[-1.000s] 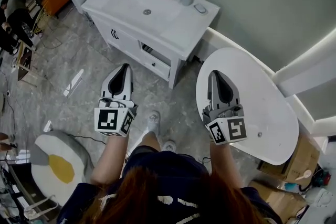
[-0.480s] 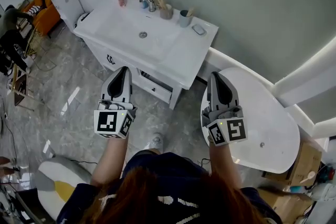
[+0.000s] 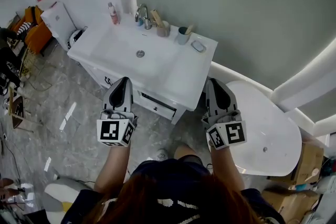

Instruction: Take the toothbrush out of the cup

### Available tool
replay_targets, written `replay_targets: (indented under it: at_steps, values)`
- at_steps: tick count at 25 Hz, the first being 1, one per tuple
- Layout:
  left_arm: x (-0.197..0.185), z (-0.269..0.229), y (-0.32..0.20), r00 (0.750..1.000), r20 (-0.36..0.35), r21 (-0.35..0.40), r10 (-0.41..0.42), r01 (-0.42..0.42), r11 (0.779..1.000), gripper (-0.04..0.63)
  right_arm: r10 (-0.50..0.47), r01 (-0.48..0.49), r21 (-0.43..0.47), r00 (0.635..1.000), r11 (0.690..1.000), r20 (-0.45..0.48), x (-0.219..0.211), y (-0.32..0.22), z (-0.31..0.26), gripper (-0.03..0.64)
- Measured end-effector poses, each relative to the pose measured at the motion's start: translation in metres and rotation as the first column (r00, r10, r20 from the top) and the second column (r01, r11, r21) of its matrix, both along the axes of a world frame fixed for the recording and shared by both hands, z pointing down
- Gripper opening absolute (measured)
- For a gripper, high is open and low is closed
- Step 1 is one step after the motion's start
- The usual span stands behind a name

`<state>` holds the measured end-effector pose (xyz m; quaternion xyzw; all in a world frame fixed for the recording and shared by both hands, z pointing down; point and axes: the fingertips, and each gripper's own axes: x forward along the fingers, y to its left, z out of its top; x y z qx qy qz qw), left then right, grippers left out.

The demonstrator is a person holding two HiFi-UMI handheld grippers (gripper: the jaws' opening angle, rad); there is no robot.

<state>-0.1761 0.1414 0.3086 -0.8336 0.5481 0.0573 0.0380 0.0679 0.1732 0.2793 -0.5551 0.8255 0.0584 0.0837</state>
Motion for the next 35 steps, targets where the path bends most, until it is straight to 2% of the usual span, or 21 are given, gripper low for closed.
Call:
replay_targets:
  at_steps: [9,17,23,29,35]
  values:
    - [-0.008,0.024,-0.080,0.998,0.007,-0.041,-0.067,0.067,0.997,0.029,-0.073,0.073,-0.024,0.997,0.997,0.007,-0.007,-0.105,0.020,0.015]
    - [0.027,0.008,-0.178,0.994,-0.004,-0.021,-0.107,0.107,0.994,0.028,-0.135,0.135,0.004,0.991,0.991,0.011,0.022,-0.212,0.005,0.015]
    - [0.047,0.008,-0.243,0.989,-0.080,-0.046,-0.125,0.122,0.991,0.029,-0.165,0.165,-0.026,0.986,0.986,-0.002,0.046,-0.283,0.009,0.015]
    - [0.040,0.031,-0.300,0.991,-0.061,-0.083,-0.119,0.114,0.990,0.029,-0.136,0.136,-0.056,0.991,0.989,0.010,0.044,-0.335,0.028,0.015]
    - [0.025,0.030,-0.362,0.999,-0.023,-0.075,-0.044,0.042,0.996,0.029,-0.072,0.074,-0.076,0.997,0.994,0.027,0.019,-0.379,0.033,0.015]
